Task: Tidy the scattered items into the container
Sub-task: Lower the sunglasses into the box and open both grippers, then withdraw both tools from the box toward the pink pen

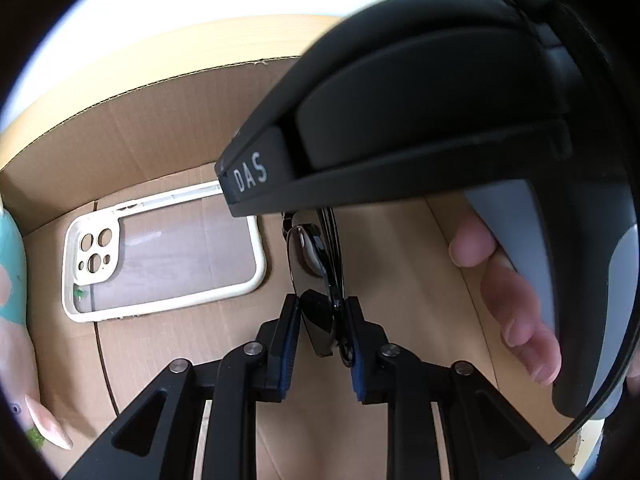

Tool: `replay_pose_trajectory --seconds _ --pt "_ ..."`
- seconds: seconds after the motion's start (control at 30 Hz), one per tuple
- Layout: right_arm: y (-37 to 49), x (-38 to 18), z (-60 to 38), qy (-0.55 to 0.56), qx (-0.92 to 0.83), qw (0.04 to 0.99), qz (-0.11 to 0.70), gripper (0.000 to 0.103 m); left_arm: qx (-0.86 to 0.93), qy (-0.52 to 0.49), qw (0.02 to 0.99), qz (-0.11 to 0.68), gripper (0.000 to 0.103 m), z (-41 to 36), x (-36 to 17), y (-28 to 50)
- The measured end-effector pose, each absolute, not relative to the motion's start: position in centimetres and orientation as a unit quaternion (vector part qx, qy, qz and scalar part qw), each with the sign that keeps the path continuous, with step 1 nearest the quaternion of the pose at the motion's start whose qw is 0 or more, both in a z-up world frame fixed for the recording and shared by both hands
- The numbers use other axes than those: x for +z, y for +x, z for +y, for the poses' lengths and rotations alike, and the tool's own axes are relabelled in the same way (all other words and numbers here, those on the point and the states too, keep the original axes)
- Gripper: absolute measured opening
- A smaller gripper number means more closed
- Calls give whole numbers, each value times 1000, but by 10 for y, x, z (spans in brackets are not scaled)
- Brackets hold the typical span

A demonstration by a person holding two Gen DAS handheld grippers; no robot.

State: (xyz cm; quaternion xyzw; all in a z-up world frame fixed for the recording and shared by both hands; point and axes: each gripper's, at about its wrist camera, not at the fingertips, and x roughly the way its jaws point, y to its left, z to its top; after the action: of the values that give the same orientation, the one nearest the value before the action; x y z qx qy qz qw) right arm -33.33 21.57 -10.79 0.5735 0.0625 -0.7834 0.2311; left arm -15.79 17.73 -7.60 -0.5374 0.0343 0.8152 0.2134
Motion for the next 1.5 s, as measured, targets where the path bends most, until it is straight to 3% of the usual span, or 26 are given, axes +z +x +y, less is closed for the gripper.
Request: replay_pose_trajectory --seconds 0.23,0.4,0.47,0.6,0.77,0.93,1.17,1.5 --pt "-334 -113 220 571 -783 237 61 44 813 -542 210 41 22 174 -80 -153" --pt "-334 -107 226 553 -797 236 57 53 820 -530 214 26 23 165 -71 -147" --pt "-331 -95 233 539 -808 233 47 72 827 -519 215 19 32 158 -61 -143" --pt "-313 -64 255 514 -824 238 24 77 853 -477 211 30 47 144 -28 -118" --pt "-262 -22 287 476 -845 243 9 91 882 -418 214 39 62 116 11 -63" --pt "-186 4 269 443 -862 248 -1 95 905 -379 184 59 69 88 23 -34" --pt "-97 -16 287 425 -877 220 -29 96 922 -360 136 39 69 58 33 3" --pt "-23 -21 278 420 -885 201 12 96 928 -350 120 36 69 43 30 43"
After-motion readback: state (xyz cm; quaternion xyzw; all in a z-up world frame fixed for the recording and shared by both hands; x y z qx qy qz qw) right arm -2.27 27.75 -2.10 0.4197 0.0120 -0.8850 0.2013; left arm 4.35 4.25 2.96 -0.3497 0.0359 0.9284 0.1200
